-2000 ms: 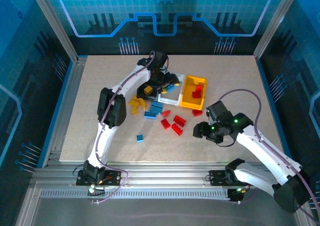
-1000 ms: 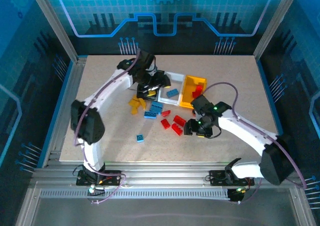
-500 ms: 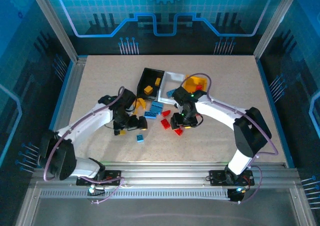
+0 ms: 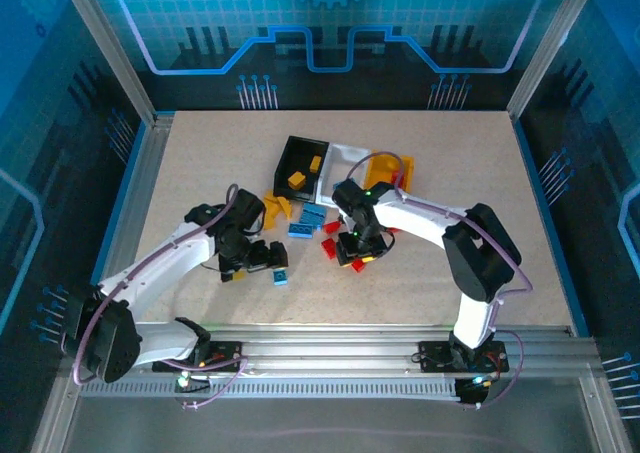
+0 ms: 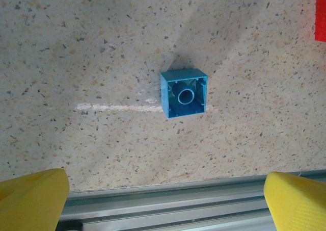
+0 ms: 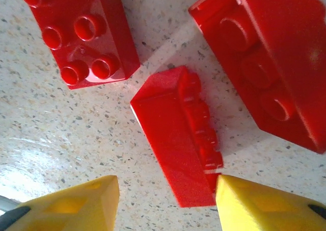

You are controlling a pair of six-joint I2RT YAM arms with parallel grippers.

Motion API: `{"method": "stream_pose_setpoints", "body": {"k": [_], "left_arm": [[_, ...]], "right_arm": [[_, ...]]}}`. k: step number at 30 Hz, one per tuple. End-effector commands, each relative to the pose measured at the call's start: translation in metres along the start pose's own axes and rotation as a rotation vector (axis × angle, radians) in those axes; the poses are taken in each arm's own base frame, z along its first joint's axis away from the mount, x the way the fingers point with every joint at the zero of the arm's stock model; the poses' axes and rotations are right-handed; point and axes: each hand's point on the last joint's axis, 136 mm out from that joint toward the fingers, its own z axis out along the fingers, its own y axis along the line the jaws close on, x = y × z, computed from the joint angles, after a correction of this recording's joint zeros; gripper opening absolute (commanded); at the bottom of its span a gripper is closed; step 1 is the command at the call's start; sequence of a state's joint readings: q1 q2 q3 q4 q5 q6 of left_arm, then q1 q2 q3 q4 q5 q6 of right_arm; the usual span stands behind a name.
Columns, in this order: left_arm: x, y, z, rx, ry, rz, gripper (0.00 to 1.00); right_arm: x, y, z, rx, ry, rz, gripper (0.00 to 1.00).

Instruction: Sort the legos into containers by color

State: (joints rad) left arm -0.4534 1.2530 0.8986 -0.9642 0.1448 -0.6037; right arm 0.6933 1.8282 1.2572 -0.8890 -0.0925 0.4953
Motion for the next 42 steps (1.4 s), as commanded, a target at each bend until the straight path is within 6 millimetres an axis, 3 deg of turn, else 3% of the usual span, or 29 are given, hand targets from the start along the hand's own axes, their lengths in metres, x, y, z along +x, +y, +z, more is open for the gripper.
{"method": "stream_pose_setpoints", "body": {"k": [1,10,18,23,29,33,38,42], "left_arm": [[0.005,0.009,-0.003,-0.016,-0.009,-0.032,0.99],[0.012,0.014,-0.001,-0.007,-0.006,-0.059,0.99],[0.018,0.017,0.001,0.018,-0.018,-0.106,0.99],[0.022,0.02,-0.001,0.02,-0.024,-0.115,0.99],[0.019,0.021,-0.003,-0.002,-0.024,-0.091,0.99],[0.018,0.023,-0.003,-0.027,-0.021,-0.074,0.99],[0.021,0.024,-0.002,-0.041,0.005,-0.042,0.99],[0.023,0.024,-0.002,-0.076,0.026,-0.009,0.99]], "right_arm": [[-0.002,0.006,0.006,0.002,0.011,-0.026,0.53],[-0.001,-0.001,0.015,0.035,0.017,-0.034,0.4],[0.003,0.0,0.022,0.029,0.02,-0.039,0.43],[0.001,0.001,0.021,0.037,0.009,-0.042,0.3],[0.008,-0.002,0.002,0.039,-0.022,-0.04,0.26],[0.007,-0.004,-0.025,-0.02,-0.067,0.004,0.26],[-0.019,-0.017,-0.07,-0.165,-0.173,0.155,0.27],[-0.059,-0.043,-0.104,-0.229,-0.27,0.262,0.27]]}}
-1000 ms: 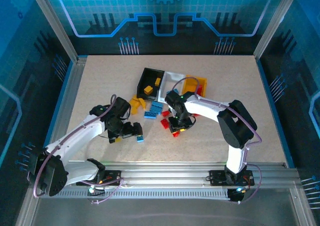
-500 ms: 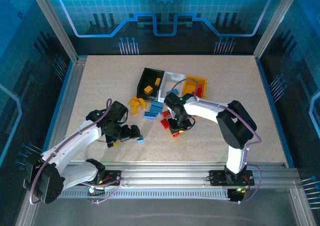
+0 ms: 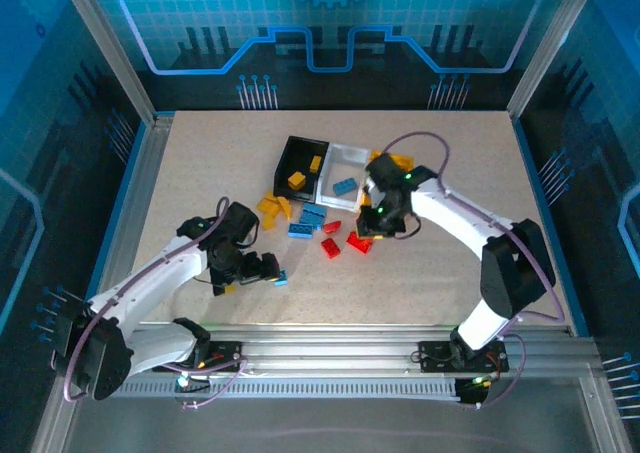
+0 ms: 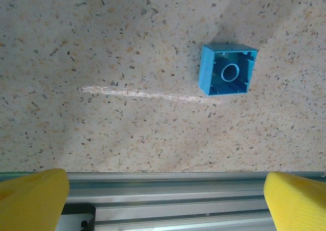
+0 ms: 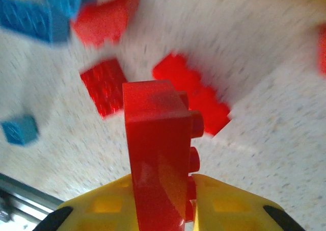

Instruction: Sort the legos into containers by color

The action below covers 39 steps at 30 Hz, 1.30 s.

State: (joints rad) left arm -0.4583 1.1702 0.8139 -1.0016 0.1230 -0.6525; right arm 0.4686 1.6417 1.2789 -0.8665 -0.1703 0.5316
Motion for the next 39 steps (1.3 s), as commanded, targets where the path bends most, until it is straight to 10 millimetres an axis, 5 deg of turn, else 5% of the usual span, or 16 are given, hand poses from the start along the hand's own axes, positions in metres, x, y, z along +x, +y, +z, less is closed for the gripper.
{"method": "stream_pose_setpoints", "body": {"k": [1,7,14,23,33,39], "left_arm": [[0.002,0.001,-0.006,-0.044,0.011,0.052,0.99],[0.005,-0.004,0.002,-0.087,0.027,0.085,0.99],[0.001,-0.02,0.027,-0.063,0.057,0.064,0.99],[-0.006,-0.03,0.044,-0.094,0.087,0.079,0.98],[-0.009,-0.026,0.043,-0.126,0.081,0.088,0.97],[-0.007,-0.018,0.045,-0.154,0.078,0.083,0.93]], "right_arm": [[-0.037,-0.003,-0.022,-0.07,-0.054,0.09,0.27],[-0.105,-0.035,-0.031,-0.073,-0.113,0.189,0.27],[-0.135,-0.055,-0.015,-0.042,-0.097,0.225,0.27],[-0.129,-0.074,0.008,-0.009,-0.043,0.241,0.34],[-0.119,-0.063,-0.027,-0.035,-0.101,0.219,0.55],[-0.074,-0.046,-0.043,-0.076,-0.113,0.207,0.57]]}}
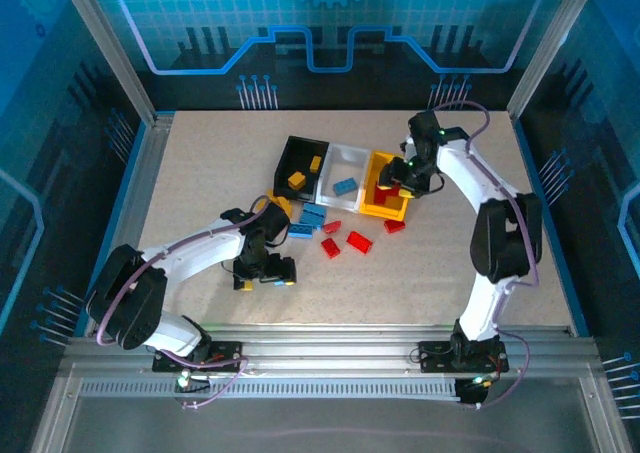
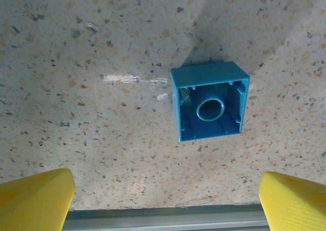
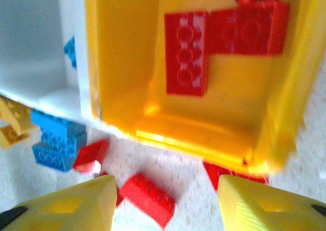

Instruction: Sort the legos into containers by color

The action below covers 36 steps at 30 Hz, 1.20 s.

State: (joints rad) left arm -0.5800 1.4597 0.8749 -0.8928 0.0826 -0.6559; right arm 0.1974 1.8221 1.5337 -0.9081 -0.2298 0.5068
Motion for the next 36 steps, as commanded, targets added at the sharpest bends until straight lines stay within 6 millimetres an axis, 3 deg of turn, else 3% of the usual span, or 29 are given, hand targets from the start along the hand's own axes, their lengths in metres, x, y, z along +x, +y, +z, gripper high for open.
{"method": "stream_pose_setpoints", "body": {"k": [1,6,9,12,16,22,30,36], "left_arm": [[0.002,0.007,0.0,-0.041,0.0,-0.016,0.92],[0.003,0.009,0.007,-0.042,0.001,-0.028,0.89],[0.001,0.006,0.01,-0.041,0.002,-0.02,0.87],[-0.006,-0.001,0.013,-0.037,0.005,-0.007,0.86],[-0.017,-0.013,0.017,-0.027,0.013,0.012,0.84],[-0.029,-0.026,0.028,-0.036,0.042,0.039,0.73],[-0.032,-0.03,0.035,-0.041,0.057,0.032,0.49],[-0.034,-0.03,0.031,-0.045,0.046,0.037,0.37]], "right_arm": [[0.033,0.011,-0.018,-0.043,-0.001,-0.012,0.57],[0.097,0.006,-0.008,-0.015,0.052,-0.043,0.58],[0.123,0.004,-0.002,-0.008,0.072,-0.053,0.58],[0.138,0.004,0.001,0.0,0.09,-0.066,0.58],[0.143,0.004,-0.001,0.011,0.092,-0.074,0.58],[0.146,0.003,-0.006,0.017,0.084,-0.073,0.59],[0.147,0.001,-0.002,0.016,0.09,-0.074,0.59],[0.144,0.003,0.001,0.016,0.094,-0.082,0.59]]}}
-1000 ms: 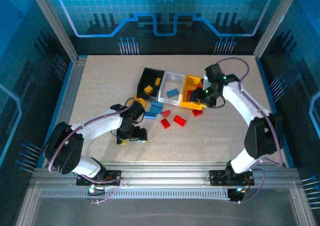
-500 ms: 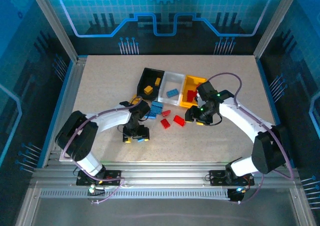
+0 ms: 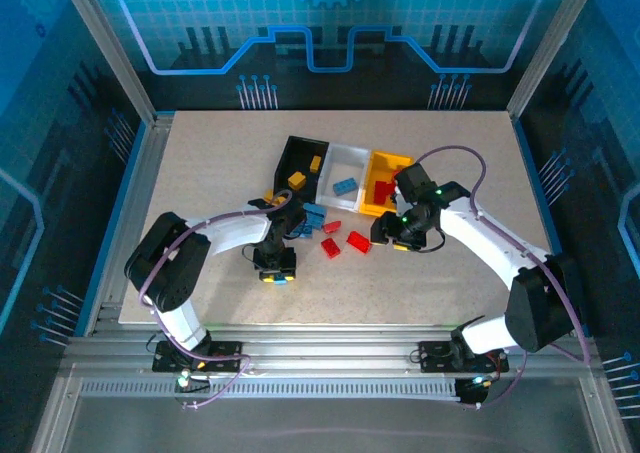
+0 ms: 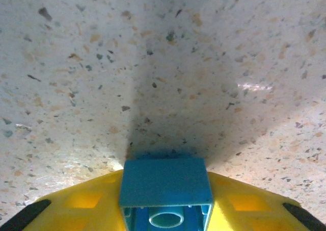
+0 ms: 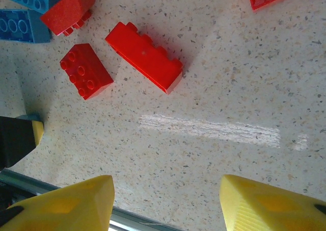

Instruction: Sort the legos into containers by color

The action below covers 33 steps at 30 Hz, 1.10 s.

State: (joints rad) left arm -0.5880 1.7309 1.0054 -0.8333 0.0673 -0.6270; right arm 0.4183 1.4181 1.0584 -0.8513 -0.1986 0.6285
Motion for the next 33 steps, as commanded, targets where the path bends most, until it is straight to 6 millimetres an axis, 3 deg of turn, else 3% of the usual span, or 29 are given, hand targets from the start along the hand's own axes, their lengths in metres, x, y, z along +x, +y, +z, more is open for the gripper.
{"method": "stream_pose_setpoints", "body": {"k": [1,7,13,18,25,29,33], "left_arm": [[-0.004,-0.009,-0.004,0.02,-0.006,0.013,0.36],[-0.009,-0.015,-0.014,0.034,-0.025,0.019,0.34],[-0.029,-0.031,-0.041,0.165,-0.084,-0.013,0.33],[-0.061,-0.039,-0.084,0.326,-0.157,-0.101,0.33],[-0.119,-0.033,-0.146,0.433,-0.271,-0.167,0.34],[-0.151,-0.034,-0.162,0.436,-0.292,-0.166,0.34],[-0.178,-0.039,-0.164,0.442,-0.287,-0.175,0.34]], "right_arm": [[0.001,0.001,0.003,0.005,0.011,-0.006,0.59],[0.001,-0.001,0.005,0.006,0.015,0.0,0.59],[0.006,-0.009,0.005,0.008,0.015,0.014,0.59],[0.013,-0.016,0.006,-0.004,0.018,0.045,0.59],[0.039,-0.006,0.014,-0.079,0.104,0.033,0.59],[0.058,-0.002,0.006,-0.072,0.158,-0.031,0.59],[0.078,0.003,-0.006,-0.078,0.188,-0.063,0.59]]}}
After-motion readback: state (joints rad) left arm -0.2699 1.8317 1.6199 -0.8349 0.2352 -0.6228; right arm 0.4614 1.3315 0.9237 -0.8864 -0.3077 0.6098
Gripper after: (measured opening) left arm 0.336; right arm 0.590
